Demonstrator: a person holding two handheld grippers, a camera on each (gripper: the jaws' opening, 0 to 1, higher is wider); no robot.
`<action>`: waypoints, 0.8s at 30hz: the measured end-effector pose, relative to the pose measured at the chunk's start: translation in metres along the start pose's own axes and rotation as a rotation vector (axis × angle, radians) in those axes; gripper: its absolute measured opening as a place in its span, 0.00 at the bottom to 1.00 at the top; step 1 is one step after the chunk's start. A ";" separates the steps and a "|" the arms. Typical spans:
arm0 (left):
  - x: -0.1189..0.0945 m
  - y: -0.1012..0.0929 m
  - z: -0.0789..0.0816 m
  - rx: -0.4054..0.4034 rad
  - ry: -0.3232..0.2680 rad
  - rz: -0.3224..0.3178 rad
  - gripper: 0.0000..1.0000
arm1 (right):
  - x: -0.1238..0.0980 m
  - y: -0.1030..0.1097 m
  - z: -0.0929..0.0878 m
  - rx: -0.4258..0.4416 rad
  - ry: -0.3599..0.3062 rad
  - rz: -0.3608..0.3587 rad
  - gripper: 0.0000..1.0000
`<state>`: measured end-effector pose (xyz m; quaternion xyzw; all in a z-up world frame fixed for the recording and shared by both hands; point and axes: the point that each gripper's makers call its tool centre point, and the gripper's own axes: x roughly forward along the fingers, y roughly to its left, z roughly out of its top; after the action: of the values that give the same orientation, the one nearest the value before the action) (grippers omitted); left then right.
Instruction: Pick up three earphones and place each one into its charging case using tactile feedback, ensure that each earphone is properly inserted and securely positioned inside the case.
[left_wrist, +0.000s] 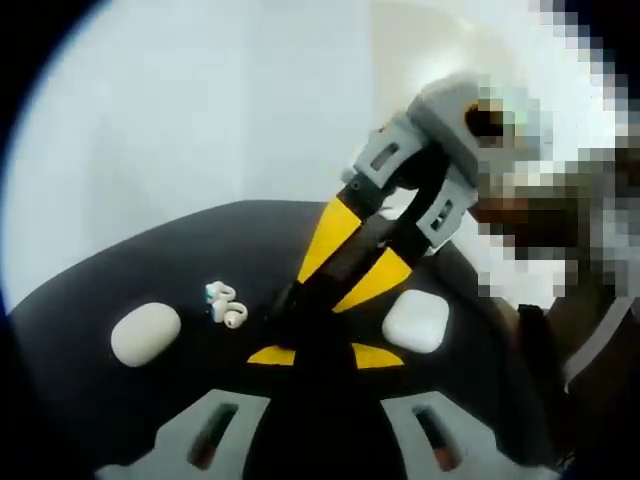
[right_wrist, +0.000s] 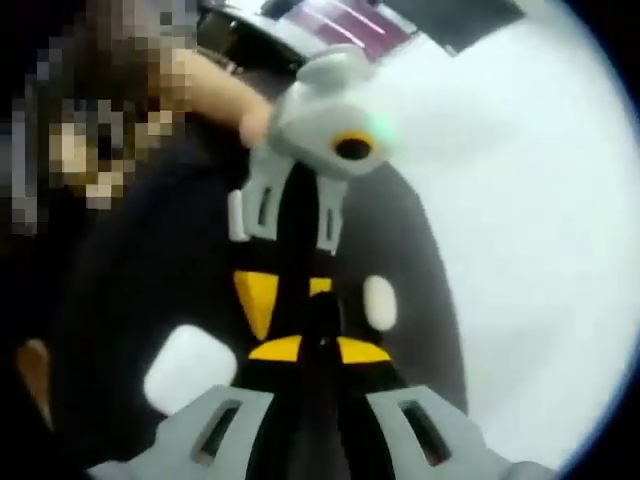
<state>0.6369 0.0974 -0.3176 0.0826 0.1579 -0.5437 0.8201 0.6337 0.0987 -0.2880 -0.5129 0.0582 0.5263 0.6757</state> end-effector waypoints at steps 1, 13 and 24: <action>0.000 0.000 0.000 0.001 -0.001 -0.001 0.15 | 0.000 0.000 0.001 0.009 -0.008 0.003 0.14; -0.001 -0.001 -0.002 0.001 -0.002 -0.006 0.15 | -0.004 0.000 0.005 -0.011 -0.093 0.026 0.18; 0.000 -0.001 -0.004 0.007 0.000 -0.011 0.15 | -0.011 -0.002 -0.016 0.258 -0.225 0.143 0.22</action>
<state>0.6350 0.0983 -0.3209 0.0849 0.1565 -0.5487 0.8169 0.6378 0.0791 -0.2874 -0.3545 0.0857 0.6150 0.6991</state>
